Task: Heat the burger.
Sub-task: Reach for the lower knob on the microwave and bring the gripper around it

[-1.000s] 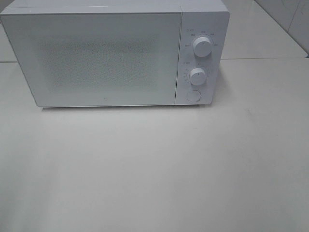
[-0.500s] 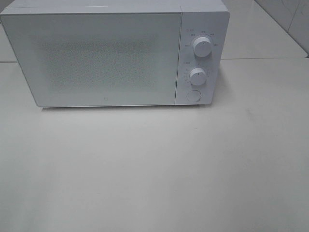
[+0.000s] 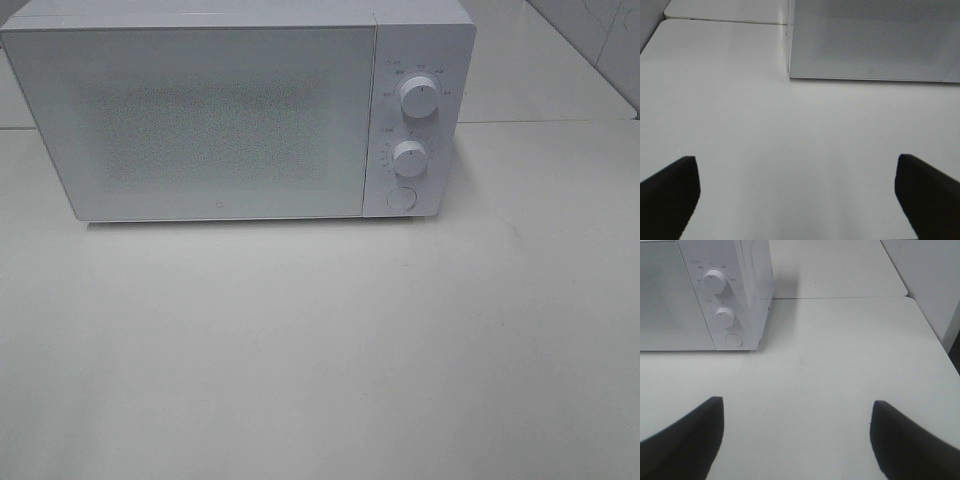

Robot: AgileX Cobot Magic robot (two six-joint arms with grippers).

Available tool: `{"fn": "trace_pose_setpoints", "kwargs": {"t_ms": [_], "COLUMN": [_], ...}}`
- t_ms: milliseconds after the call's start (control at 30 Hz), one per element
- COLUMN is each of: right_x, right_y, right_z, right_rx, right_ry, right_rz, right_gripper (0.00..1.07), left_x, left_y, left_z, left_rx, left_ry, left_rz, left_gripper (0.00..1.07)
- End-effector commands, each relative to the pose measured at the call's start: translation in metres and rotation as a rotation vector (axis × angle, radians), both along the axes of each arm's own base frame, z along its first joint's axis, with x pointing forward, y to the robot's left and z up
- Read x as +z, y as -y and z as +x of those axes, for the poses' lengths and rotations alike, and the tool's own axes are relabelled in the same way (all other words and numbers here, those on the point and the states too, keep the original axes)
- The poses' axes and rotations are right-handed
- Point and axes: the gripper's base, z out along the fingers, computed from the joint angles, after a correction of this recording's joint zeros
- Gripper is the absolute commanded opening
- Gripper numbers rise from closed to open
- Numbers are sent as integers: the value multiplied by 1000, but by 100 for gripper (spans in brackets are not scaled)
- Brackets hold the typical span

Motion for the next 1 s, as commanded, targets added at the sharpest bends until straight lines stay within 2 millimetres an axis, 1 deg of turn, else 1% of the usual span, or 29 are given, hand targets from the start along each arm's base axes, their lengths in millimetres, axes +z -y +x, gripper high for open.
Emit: {"fn": "trace_pose_setpoints", "kwargs": {"t_ms": [33,67,133,167,233,267,333,367,433,467,533,867,900,967,1000], "right_x": [10,10,14,14,18,18,17,17,15,15,13,9,9,9,9], "right_y": [-1,-1,-2,-2,-3,-3,-4,-4,-6,-6,-7,-9,-9,-9,-10], "right_z": [14,14,22,22,33,33,42,42,52,52,60,79,83,85,91], "right_rx": [7,7,9,9,14,14,17,17,20,20,23,28,29,30,31], "right_ry": [38,38,63,63,89,89,95,95,101,101,102,70,73,73,75], "right_rz": [-2,-2,-6,-6,-4,-4,-5,-5,-7,-7,-6,-6,-6,-6,-6], "right_gripper": [76,76,76,76,76,76,76,76,76,76,76,76,76,76,76], "left_x": [0,0,0,0,0,0,0,0,0,0,0,0,0,0,0], "left_y": [1,1,1,1,1,1,1,1,1,1,1,1,1,1,1], "left_z": [-2,-2,-2,-2,-2,-2,-2,-2,-2,-2,-2,-2,-2,-2,-2], "left_rx": [1,1,1,1,1,1,1,1,1,1,1,1,1,1,1], "left_ry": [24,24,24,24,24,24,24,24,24,24,24,24,24,24,24], "left_rz": [-9,-9,-9,-9,-9,-9,-9,-9,-9,-9,-9,-9,-9,-9,-9], "left_gripper": [98,98,98,98,98,98,98,98,98,98,98,98,98,98,98]}}
